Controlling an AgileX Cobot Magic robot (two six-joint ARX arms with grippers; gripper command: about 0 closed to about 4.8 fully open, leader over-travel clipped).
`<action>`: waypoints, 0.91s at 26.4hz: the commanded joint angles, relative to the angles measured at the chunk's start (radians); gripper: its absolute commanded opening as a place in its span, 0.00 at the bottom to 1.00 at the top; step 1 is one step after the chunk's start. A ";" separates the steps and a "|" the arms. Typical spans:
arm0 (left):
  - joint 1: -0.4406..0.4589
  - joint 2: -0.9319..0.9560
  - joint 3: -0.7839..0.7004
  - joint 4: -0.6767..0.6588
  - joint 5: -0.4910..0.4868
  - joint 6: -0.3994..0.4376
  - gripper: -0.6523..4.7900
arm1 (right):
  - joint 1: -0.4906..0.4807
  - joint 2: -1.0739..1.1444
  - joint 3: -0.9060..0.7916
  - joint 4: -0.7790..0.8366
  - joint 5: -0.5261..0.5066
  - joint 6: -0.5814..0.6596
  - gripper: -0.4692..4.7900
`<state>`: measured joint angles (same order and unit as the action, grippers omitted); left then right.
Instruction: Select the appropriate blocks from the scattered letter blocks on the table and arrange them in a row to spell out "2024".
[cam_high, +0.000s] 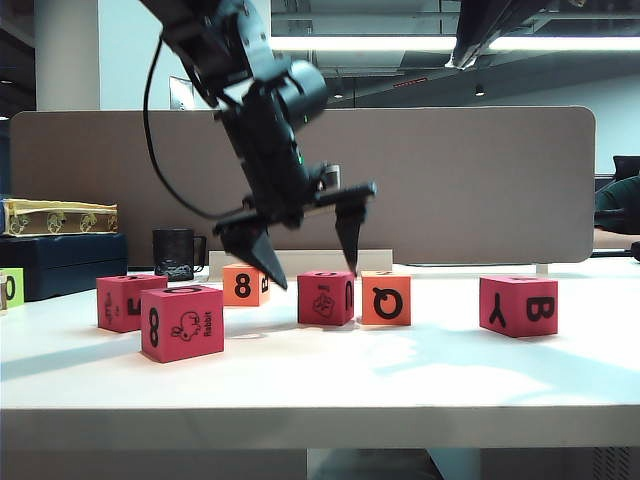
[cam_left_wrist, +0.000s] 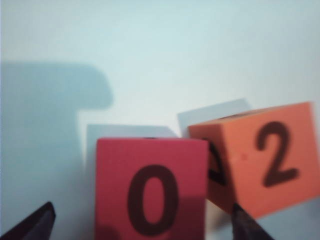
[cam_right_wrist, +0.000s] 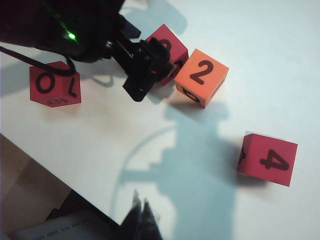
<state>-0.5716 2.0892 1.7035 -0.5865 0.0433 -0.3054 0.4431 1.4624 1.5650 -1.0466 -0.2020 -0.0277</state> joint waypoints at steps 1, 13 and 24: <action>0.000 -0.051 0.004 0.006 -0.038 0.052 1.00 | 0.001 -0.003 0.004 0.012 -0.001 0.001 0.09; 0.116 -0.212 0.004 -0.201 -0.132 0.416 1.00 | 0.002 -0.003 0.004 0.000 -0.001 0.001 0.09; 0.304 -0.212 0.003 -0.451 0.006 0.585 1.00 | 0.002 -0.003 0.004 0.002 -0.143 0.001 0.09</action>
<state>-0.2741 1.8828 1.7054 -1.0267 0.0395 0.2390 0.4431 1.4624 1.5650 -1.0554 -0.2855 -0.0273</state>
